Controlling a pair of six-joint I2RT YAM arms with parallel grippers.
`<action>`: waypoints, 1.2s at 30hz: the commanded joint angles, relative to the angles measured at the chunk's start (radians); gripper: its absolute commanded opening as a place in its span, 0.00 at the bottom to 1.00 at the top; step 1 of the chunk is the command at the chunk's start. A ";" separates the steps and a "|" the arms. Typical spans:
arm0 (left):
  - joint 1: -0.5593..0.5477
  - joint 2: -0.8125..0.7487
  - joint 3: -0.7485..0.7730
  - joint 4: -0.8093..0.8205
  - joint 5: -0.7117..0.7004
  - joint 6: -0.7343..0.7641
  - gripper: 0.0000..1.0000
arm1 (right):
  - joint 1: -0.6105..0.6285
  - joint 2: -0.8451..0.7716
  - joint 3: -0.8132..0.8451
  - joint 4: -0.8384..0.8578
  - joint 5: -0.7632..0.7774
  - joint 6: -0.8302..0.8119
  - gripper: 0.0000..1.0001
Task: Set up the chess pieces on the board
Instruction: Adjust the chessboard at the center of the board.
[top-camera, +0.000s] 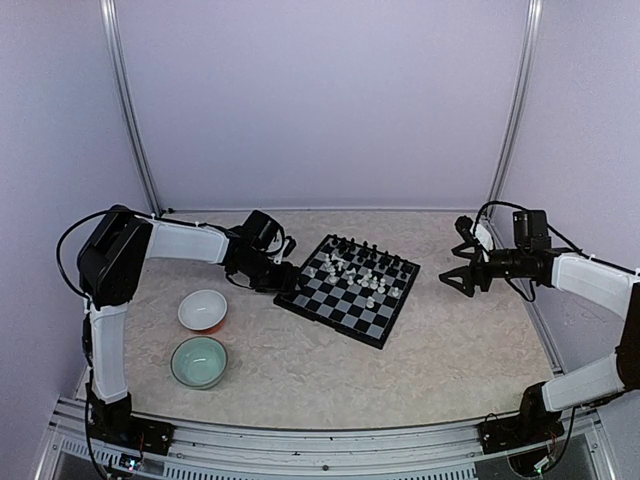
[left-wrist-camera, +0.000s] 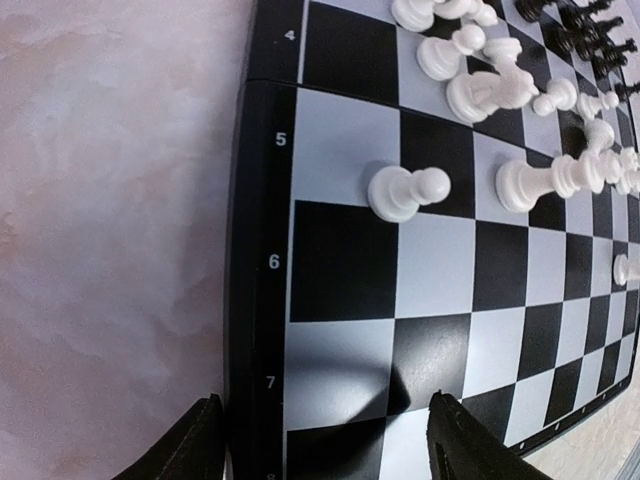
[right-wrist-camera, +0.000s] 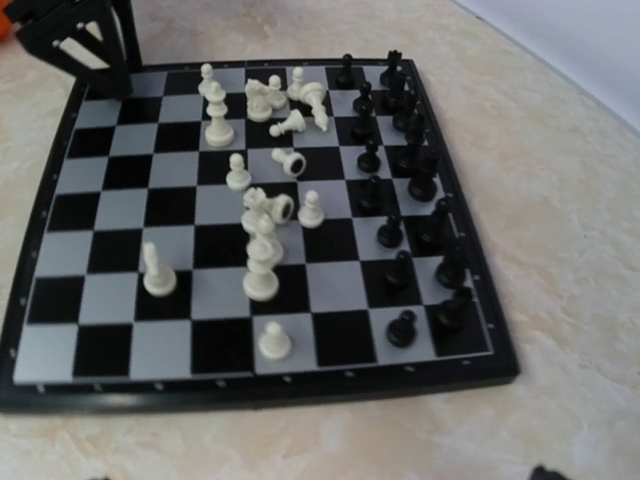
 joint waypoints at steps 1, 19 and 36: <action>-0.061 -0.012 -0.033 -0.080 0.023 0.003 0.68 | 0.007 0.019 0.030 -0.015 -0.016 0.000 0.89; -0.140 -0.073 -0.091 -0.052 0.024 -0.038 0.67 | -0.035 0.252 0.179 -0.082 0.208 0.307 0.84; -0.244 -0.151 -0.250 0.113 0.012 -0.169 0.60 | -0.031 0.566 0.349 -0.140 0.128 0.464 0.45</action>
